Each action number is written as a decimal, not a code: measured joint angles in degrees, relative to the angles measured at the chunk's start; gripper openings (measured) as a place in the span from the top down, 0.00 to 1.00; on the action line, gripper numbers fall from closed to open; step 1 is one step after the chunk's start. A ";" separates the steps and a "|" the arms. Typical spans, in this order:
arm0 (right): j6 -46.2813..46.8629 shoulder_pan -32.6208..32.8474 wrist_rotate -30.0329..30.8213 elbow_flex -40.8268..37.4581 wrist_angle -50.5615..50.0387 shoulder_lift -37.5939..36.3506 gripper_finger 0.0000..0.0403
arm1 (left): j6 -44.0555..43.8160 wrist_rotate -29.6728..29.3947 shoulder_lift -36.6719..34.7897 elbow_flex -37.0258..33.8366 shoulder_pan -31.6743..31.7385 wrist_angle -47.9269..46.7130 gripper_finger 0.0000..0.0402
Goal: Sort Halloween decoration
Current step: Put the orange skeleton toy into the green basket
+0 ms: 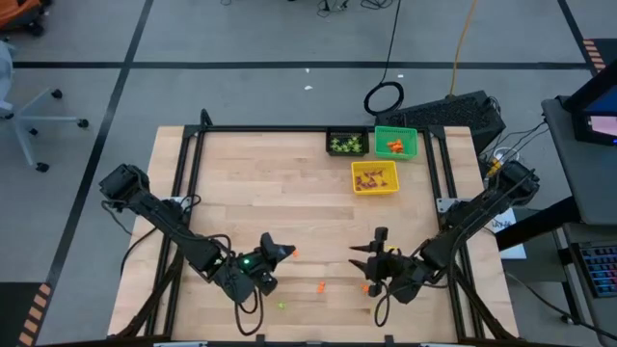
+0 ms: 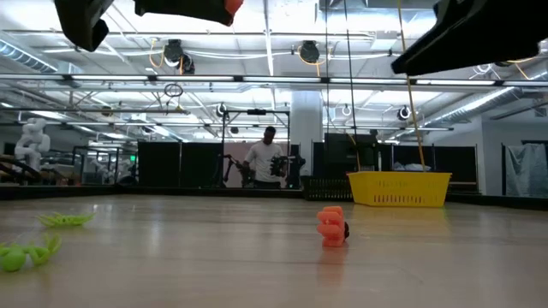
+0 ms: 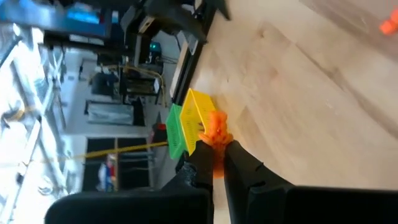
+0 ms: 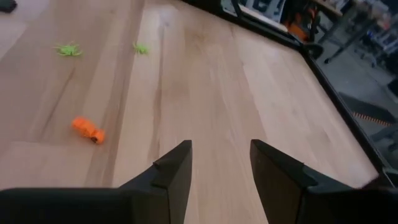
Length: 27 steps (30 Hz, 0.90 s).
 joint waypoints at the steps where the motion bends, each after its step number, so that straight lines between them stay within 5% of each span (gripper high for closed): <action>1: -1.54 -0.29 -0.03 0.00 1.85 0.87 0.63 | -1.53 -0.01 0.00 0.00 0.03 -0.01 0.98; 12: -23.89 -5.24 -0.81 0.00 27.90 4.99 0.63 | -5.44 0.12 0.00 0.00 0.88 0.04 0.98; 19: -39.82 -8.67 -15.05 0.00 38.59 5.01 0.63 | -5.91 7.80 0.00 0.00 2.85 3.91 0.98; 27: -47.08 -10.25 -22.33 0.00 42.46 5.01 0.63 | -18.15 12.32 0.00 0.02 6.13 7.27 0.98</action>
